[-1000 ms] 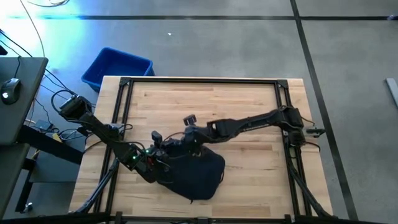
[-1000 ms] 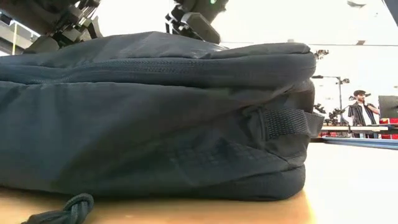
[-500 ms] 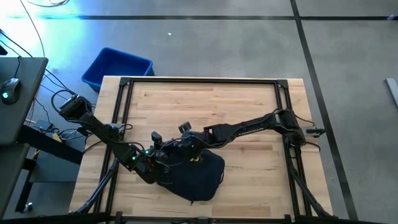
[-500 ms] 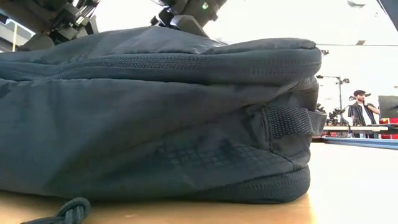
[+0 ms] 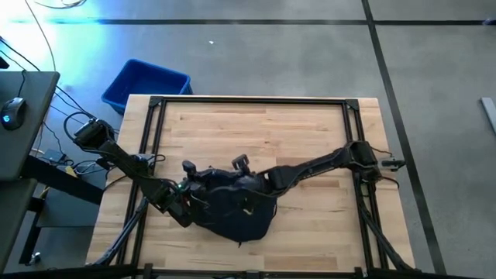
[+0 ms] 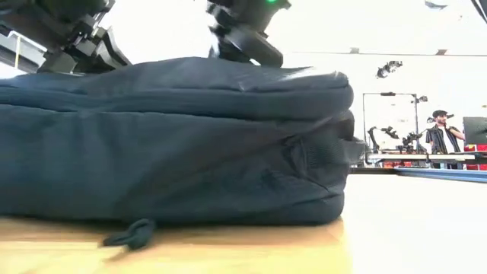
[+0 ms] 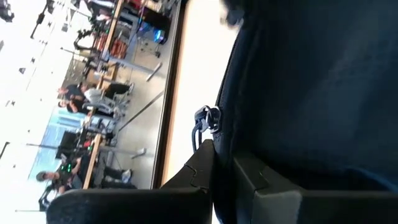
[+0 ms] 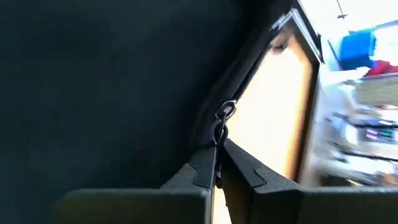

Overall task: Unpack backpack
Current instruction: Open the bag pack

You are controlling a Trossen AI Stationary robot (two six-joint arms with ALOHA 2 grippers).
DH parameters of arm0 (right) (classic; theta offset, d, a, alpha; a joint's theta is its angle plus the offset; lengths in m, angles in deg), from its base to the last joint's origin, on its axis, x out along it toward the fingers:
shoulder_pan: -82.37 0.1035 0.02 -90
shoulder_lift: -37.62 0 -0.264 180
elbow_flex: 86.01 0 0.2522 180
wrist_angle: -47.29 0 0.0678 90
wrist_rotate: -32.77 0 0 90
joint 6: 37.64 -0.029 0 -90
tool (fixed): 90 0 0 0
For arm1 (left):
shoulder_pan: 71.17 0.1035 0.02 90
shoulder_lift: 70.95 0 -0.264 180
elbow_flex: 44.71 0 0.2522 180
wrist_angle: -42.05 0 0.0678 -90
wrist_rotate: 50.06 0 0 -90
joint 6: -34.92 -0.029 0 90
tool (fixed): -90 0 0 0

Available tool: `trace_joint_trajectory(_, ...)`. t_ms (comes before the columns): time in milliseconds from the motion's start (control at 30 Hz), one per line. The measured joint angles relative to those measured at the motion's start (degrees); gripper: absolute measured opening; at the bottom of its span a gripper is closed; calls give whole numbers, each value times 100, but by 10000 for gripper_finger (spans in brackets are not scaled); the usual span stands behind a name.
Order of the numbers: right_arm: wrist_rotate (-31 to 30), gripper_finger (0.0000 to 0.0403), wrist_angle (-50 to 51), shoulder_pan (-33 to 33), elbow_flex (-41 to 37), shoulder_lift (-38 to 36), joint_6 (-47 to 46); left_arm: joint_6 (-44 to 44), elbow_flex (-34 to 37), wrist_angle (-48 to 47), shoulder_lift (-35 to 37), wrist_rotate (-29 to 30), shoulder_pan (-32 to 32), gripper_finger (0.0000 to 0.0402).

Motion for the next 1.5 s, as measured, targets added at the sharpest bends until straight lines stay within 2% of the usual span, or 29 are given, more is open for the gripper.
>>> trace_joint_trajectory(100, -382, 0, 782, 119, 0, 0, -238, 367, -1, -372, 0, 0, 0, 0)
trace_joint_trajectory(300, -390, 0, 2566, 315, 0, 0, -1453, 1463, 24, -1147, 4, -99, 98, 0)
trace_joint_trajectory(433, -165, 0, 3616, 457, 0, 0, -2275, 1898, 232, -1189, 11, -361, 237, 0)
trace_joint_trajectory(533, 244, 0, 4056, 592, 0, -11, -2772, 2325, 448, -1167, 11, -589, 372, 0)
trace_joint_trajectory(667, 663, 1, 4081, 799, 0, -15, -3149, 2885, 628, -1083, 11, -807, 476, 0)
trace_joint_trajectory(767, 1107, 1, 3649, 968, 0, -22, -3326, 3260, 635, -1112, 11, -1061, 565, 0)
trace_joint_trajectory(900, 1255, 1, 3173, 1117, 0, -24, -3541, 3521, 592, -1179, 11, -1601, 692, 11)
trace_joint_trajectory(1100, 996, 1, 3152, 1231, -2, -24, -4017, 3108, -7, -1661, 110, -2574, 682, 74)
trace_joint_trajectory(1200, 941, 1, 2939, 1339, -7, -24, -4228, 3112, -514, -2122, 231, -2973, 588, 106)
trace_joint_trajectory(1300, 623, 0, 2774, 1617, -7, -24, -4411, 3177, -1018, -2290, 357, -3301, 407, 128)
trace_joint_trajectory(1400, 176, 0, 2807, 1925, -7, -24, -4642, 2819, -1427, -1889, 409, -3342, 245, 140)
trace_joint_trajectory(1500, -1, 0, 2661, 2152, -8, -20, -4904, 1676, -1550, -626, 407, -3224, 250, 144)
